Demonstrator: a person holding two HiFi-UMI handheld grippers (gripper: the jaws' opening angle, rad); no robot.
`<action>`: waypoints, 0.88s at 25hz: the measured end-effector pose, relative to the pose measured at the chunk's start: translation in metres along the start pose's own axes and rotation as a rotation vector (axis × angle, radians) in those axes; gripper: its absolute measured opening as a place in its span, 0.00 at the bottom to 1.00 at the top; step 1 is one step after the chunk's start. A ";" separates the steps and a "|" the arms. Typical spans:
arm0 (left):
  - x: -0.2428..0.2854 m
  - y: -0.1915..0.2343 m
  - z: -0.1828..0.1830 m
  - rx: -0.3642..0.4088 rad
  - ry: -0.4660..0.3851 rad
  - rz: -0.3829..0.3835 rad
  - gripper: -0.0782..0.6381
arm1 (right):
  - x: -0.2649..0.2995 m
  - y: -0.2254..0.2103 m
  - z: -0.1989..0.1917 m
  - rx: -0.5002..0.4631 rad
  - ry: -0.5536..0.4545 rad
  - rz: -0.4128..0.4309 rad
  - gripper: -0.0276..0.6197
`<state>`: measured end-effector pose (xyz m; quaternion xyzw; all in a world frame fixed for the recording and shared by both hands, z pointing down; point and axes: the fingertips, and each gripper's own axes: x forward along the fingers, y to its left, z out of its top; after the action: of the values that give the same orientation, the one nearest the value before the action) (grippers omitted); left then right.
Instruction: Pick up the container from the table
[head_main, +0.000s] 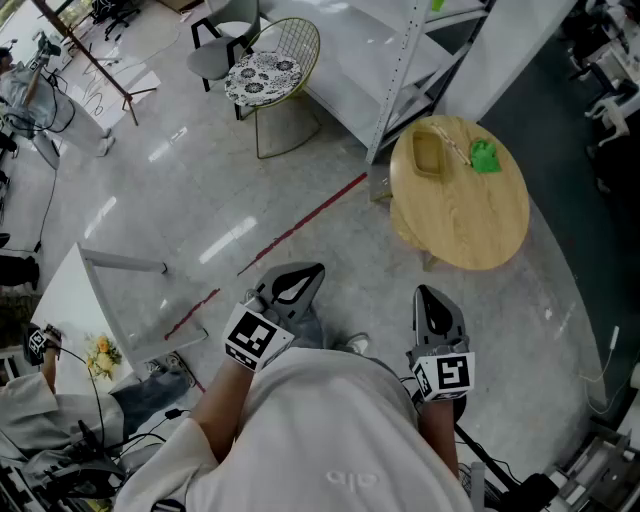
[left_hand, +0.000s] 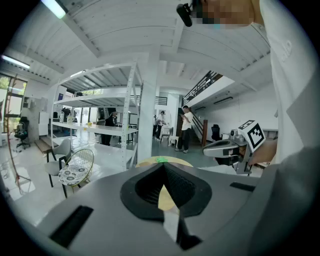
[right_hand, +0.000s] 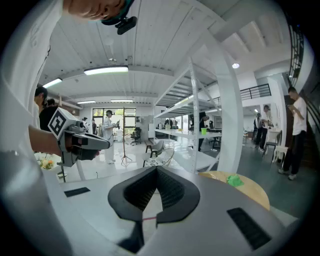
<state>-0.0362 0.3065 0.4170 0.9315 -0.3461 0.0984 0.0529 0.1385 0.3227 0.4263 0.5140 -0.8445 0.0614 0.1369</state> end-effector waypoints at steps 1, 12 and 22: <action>-0.006 0.008 -0.003 -0.008 -0.006 0.001 0.13 | 0.005 0.009 0.003 0.002 -0.002 0.001 0.08; -0.047 0.118 -0.008 -0.105 -0.075 0.029 0.13 | 0.088 0.056 0.033 0.115 -0.027 -0.019 0.08; -0.036 0.179 -0.019 -0.152 -0.044 0.023 0.13 | 0.146 0.044 0.039 0.136 0.006 -0.079 0.08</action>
<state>-0.1830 0.1968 0.4336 0.9227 -0.3644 0.0521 0.1146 0.0298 0.2086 0.4334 0.5549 -0.8171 0.1145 0.1065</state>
